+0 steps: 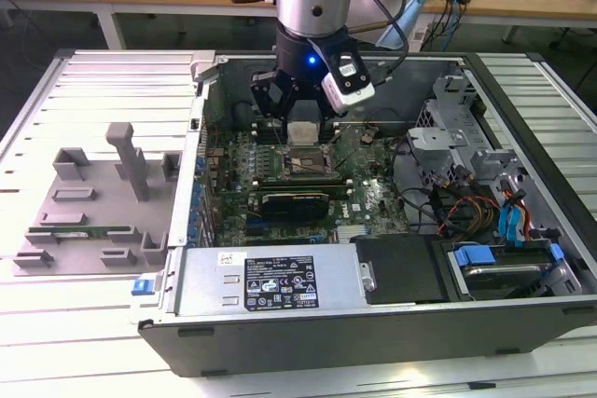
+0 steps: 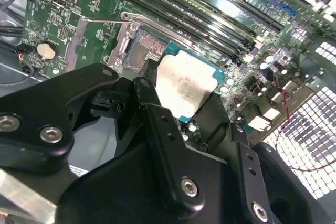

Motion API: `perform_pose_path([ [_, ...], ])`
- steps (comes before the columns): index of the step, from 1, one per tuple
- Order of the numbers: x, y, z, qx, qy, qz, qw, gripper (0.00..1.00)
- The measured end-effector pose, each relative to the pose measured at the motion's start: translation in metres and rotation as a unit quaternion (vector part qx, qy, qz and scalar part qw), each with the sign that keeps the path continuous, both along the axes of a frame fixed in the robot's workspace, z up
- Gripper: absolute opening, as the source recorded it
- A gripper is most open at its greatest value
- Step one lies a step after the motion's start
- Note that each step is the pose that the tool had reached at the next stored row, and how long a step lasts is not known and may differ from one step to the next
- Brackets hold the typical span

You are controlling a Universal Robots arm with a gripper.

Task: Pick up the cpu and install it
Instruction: 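Pick up the cpu and move it towards the insertion slot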

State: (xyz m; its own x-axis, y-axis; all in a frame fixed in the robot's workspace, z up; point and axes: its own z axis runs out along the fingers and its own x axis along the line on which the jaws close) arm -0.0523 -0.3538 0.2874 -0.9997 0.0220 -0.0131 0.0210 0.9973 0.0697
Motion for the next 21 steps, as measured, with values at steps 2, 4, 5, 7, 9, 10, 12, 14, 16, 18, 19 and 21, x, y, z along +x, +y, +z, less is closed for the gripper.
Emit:
perform_pose_path([
  [2,0.0012,0.0039,-0.0027,0.0000,0.0000,0.003,1.0000,0.54],
  [4,0.0015,0.0090,-0.0071,0.0000,0.0000,0.003,1.0000,0.54],
  [5,0.0015,0.0106,-0.0098,0.0001,-0.0001,0.003,1.0000,0.54],
  [7,0.0016,0.0122,-0.0132,0.0000,0.0000,0.003,1.0000,0.54],
  [9,0.0017,0.0150,-0.0164,-0.0001,0.0000,0.003,1.0000,0.54],
  [10,0.0018,0.0161,-0.0182,-0.0002,0.0000,0.003,1.0000,0.54],
  [12,0.0021,0.0170,-0.0236,-0.0021,0.0005,0.003,1.0000,0.54],
  [14,0.0020,0.0172,-0.0258,-0.0045,0.0011,0.003,1.0000,0.54],
  [16,0.0020,0.0172,-0.0259,-0.0044,0.0010,0.003,1.0000,0.54],
  [18,0.0020,0.0172,-0.0260,-0.0044,0.0010,0.003,1.0000,0.54],
  [19,0.0020,0.0172,-0.0260,-0.0044,0.0010,0.003,1.0000,0.54],
  [21,0.0020,0.0172,-0.0261,-0.0044,0.0010,0.003,1.0000,0.54],
])
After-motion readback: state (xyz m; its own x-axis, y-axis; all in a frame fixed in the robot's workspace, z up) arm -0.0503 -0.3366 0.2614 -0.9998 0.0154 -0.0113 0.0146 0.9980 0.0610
